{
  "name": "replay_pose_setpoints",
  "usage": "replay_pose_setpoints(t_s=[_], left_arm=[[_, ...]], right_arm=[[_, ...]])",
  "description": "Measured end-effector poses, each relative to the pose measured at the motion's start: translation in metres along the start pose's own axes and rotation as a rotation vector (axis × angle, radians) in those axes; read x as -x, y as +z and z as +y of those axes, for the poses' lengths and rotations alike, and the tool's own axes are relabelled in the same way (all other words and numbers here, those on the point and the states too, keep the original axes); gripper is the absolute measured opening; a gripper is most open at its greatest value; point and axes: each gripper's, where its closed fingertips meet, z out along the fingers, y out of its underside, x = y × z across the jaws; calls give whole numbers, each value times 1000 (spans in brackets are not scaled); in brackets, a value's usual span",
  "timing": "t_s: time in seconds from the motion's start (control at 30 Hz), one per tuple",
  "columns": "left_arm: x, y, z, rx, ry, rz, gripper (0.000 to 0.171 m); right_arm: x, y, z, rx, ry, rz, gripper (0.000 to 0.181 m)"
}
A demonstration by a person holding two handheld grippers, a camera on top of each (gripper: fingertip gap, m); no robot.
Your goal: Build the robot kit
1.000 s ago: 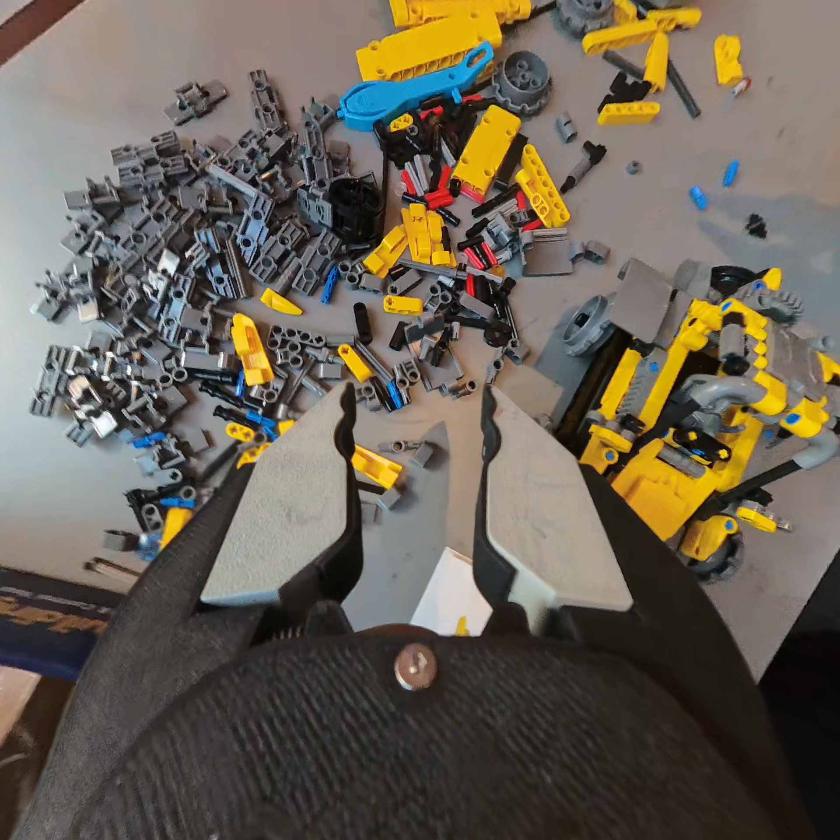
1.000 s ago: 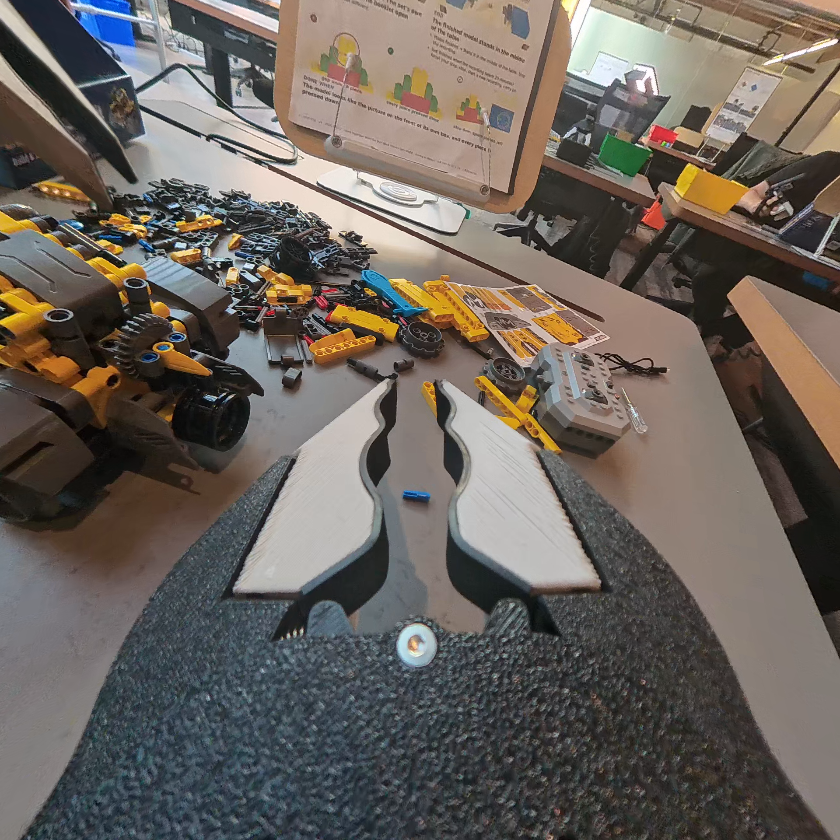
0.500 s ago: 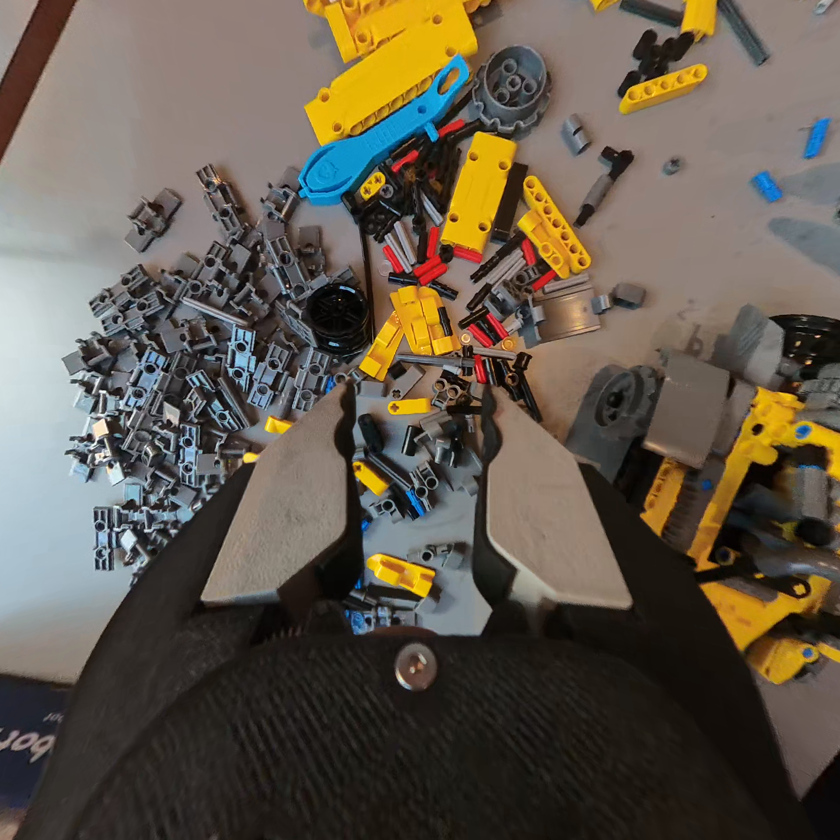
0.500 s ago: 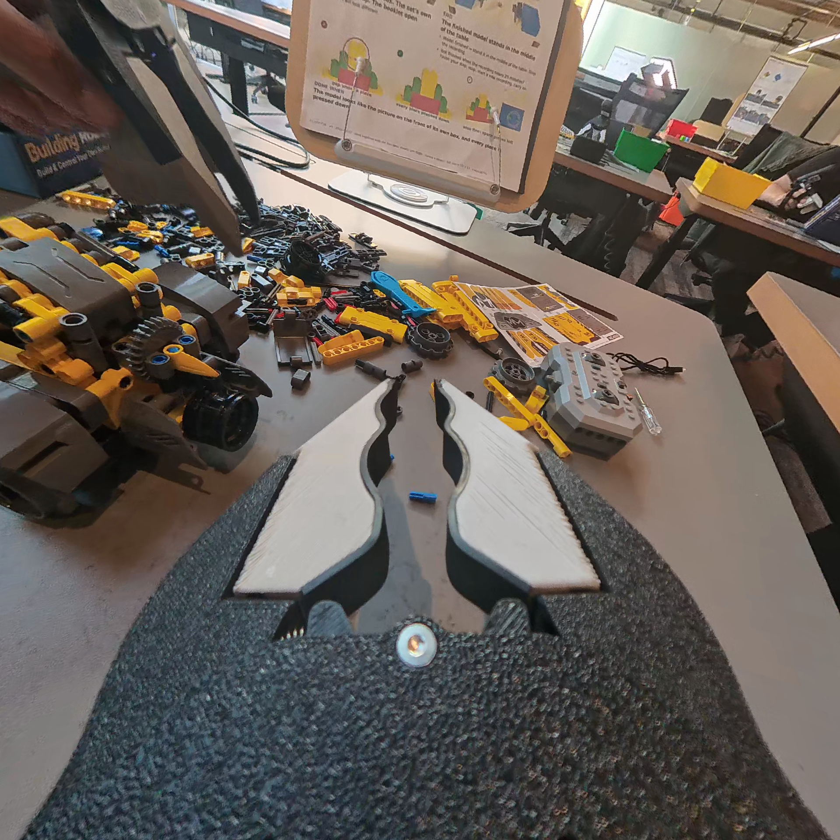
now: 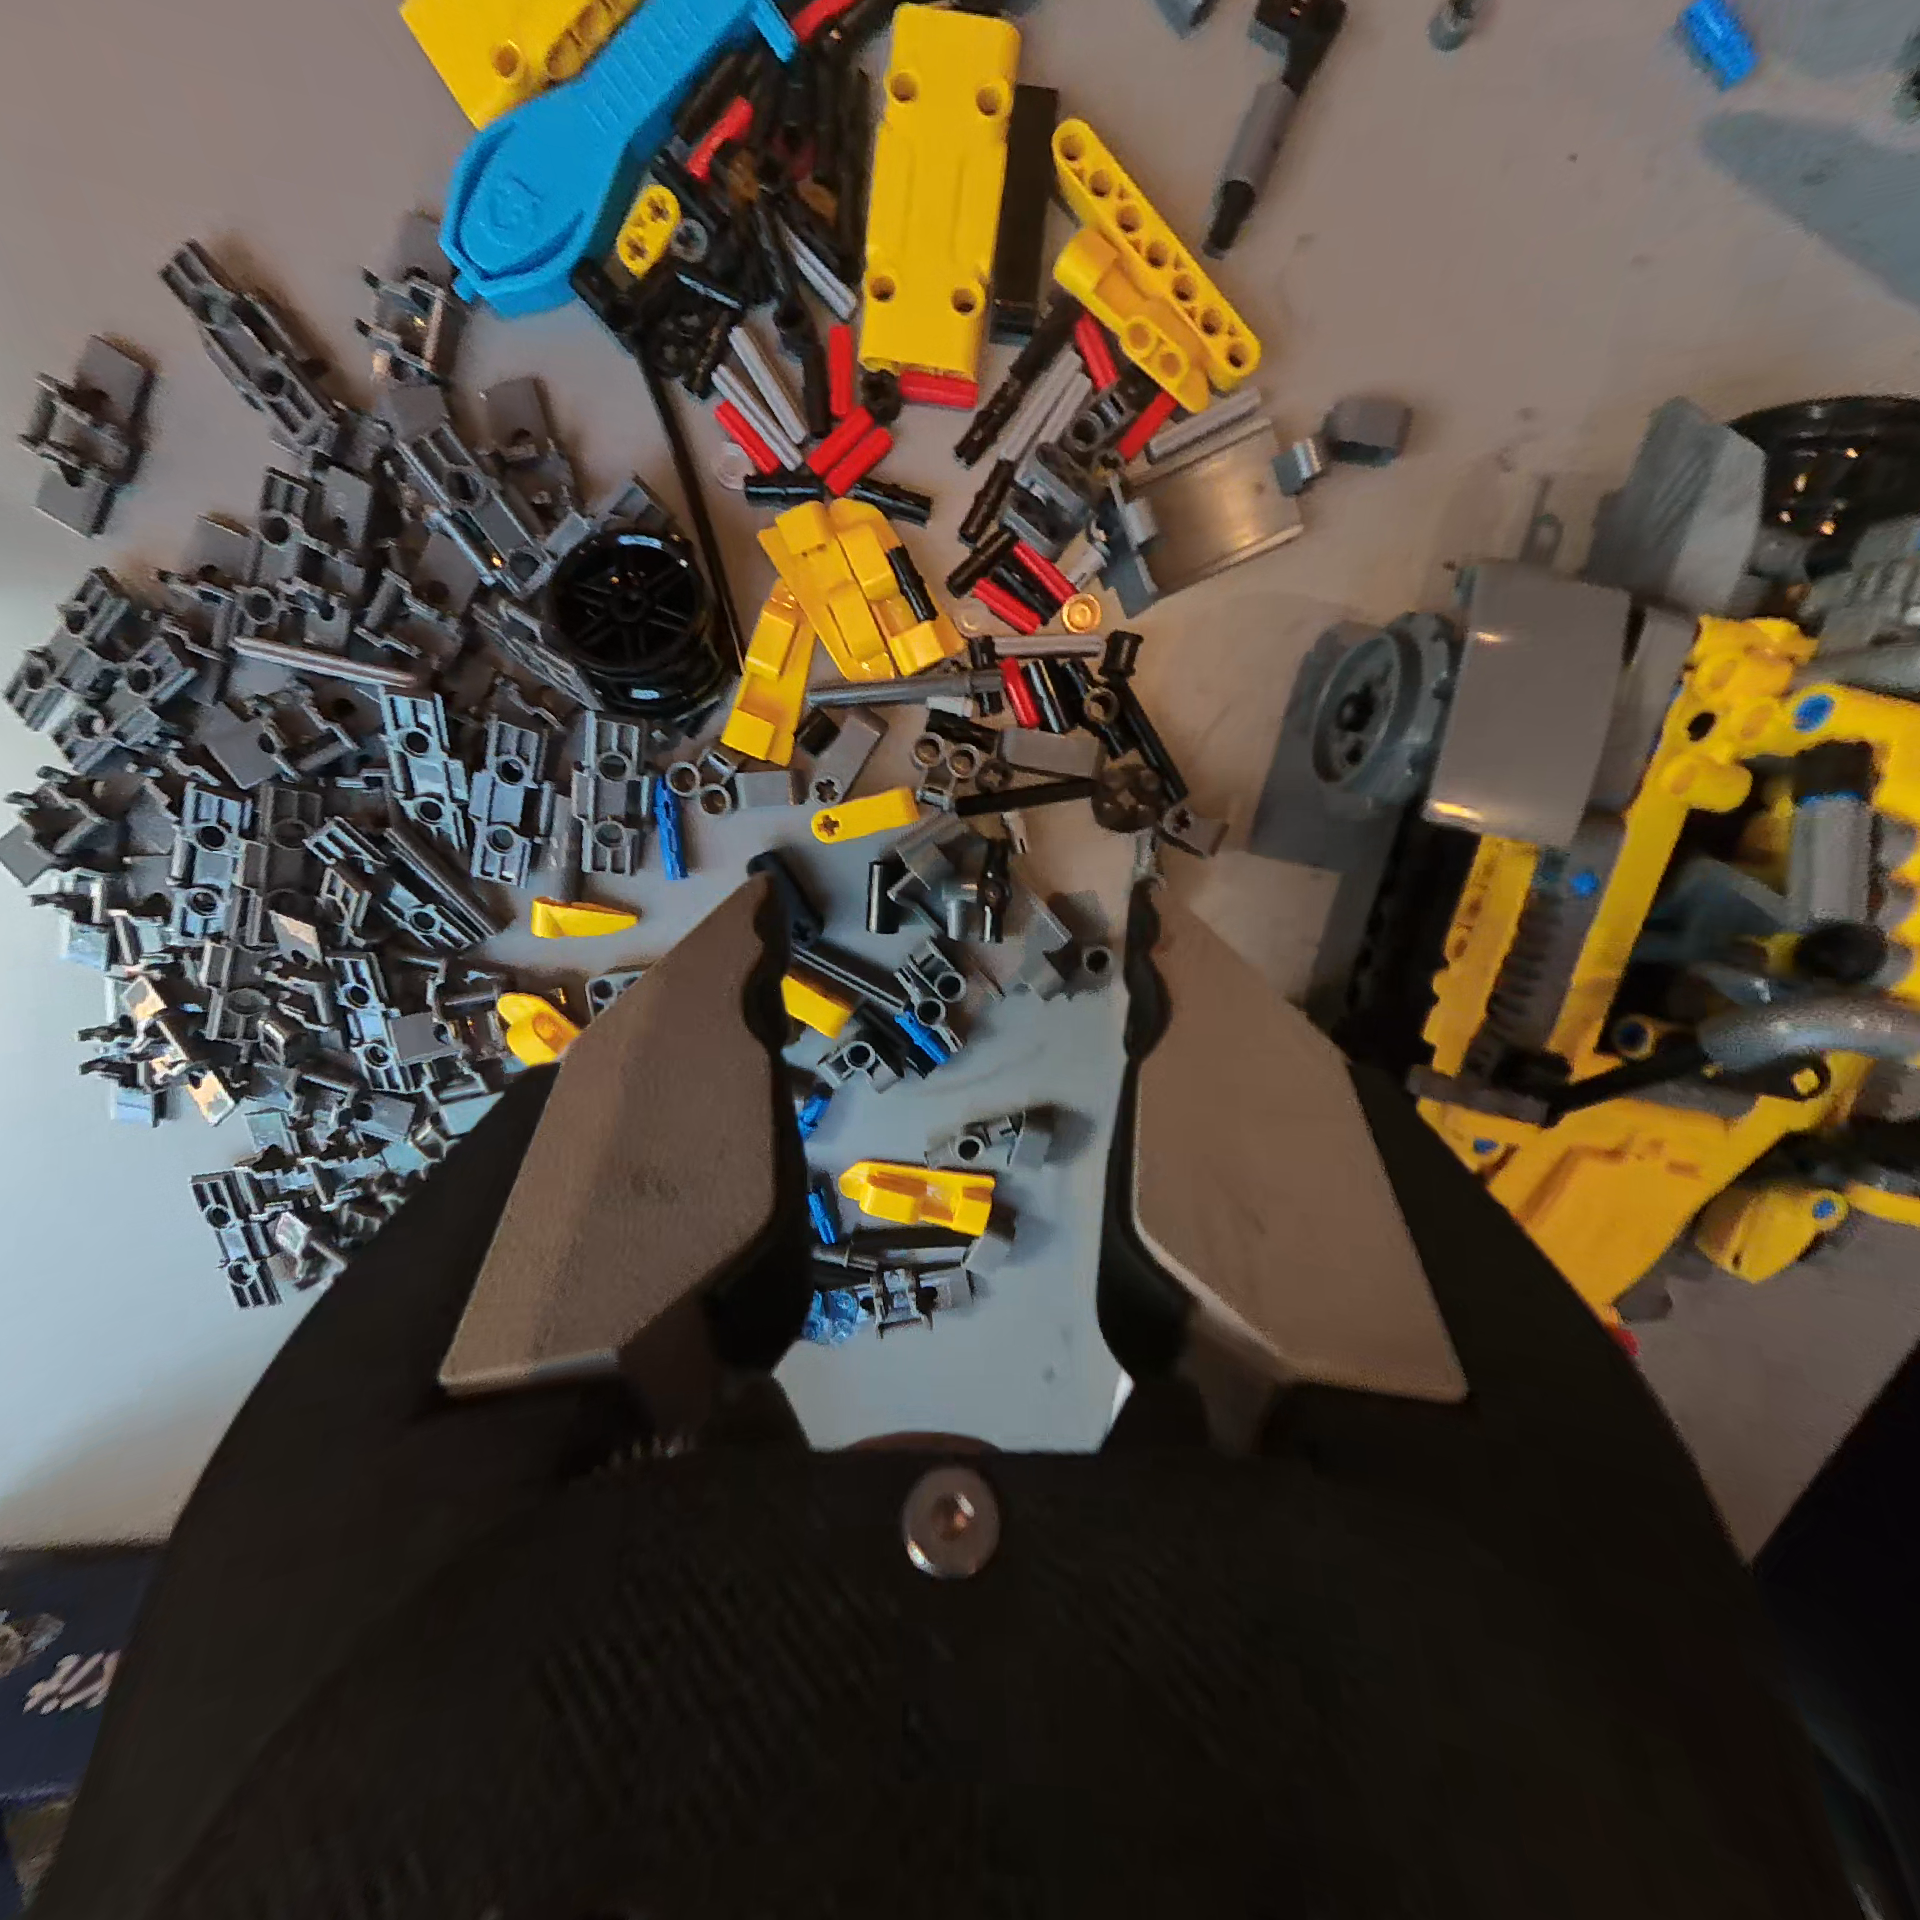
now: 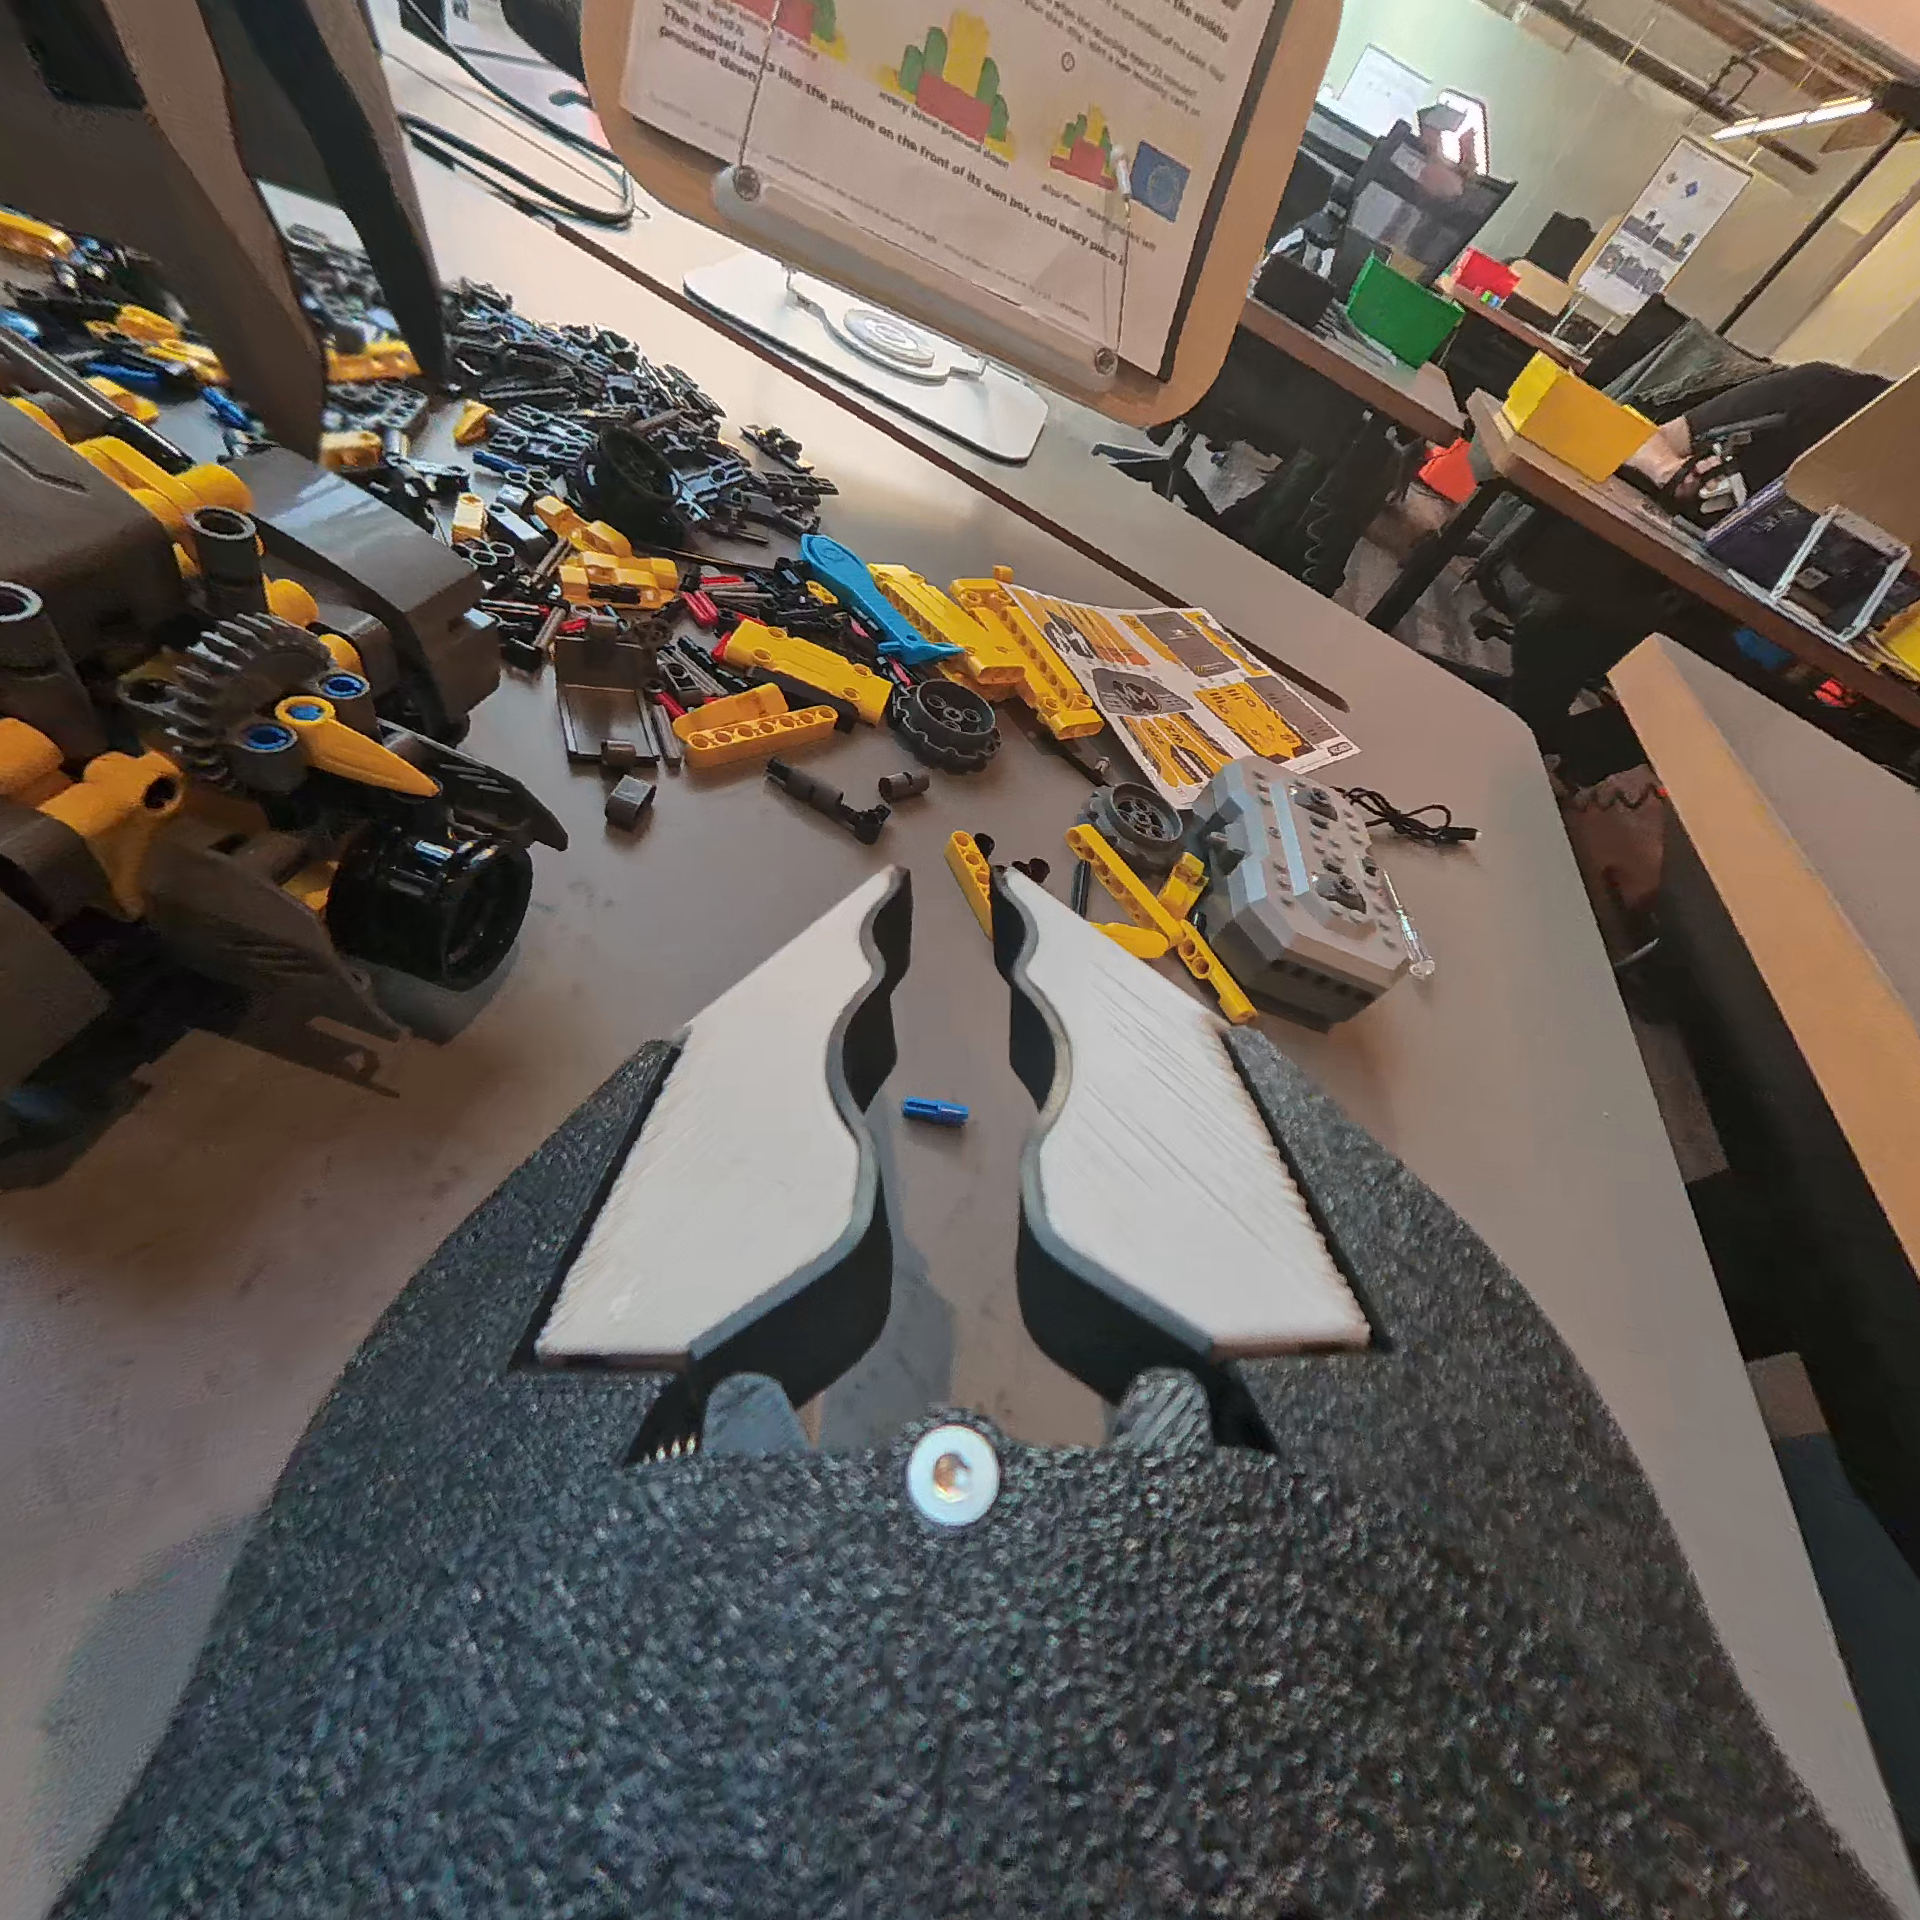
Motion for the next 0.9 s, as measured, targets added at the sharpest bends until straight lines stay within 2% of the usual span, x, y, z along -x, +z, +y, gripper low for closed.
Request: replay_pose_setpoints(t_s=[0.17, 0.43, 0.7, 0.83, 0.9], left_arm=[[-6, -3, 9, 8, 19, 67, 59], [-16, 1, -3, -1, 52, 71, 61], [-18, 2, -6, -18, 60, 96, 60], [-11, 2, -12, -72, 51, 99, 50], [-3, 3, -14, -103, 32, 99, 39]], right_arm=[[-6, -2, -1, -16, 36, 15, 8], [-22, -7, -1, -38, 122, 58, 10], [-19, -2, 3, 5, 79, 75, 10], [-17, -1, 4, 18, 56, 81, 10], [-17, -1, 4, 16, 52, 85, 10]])
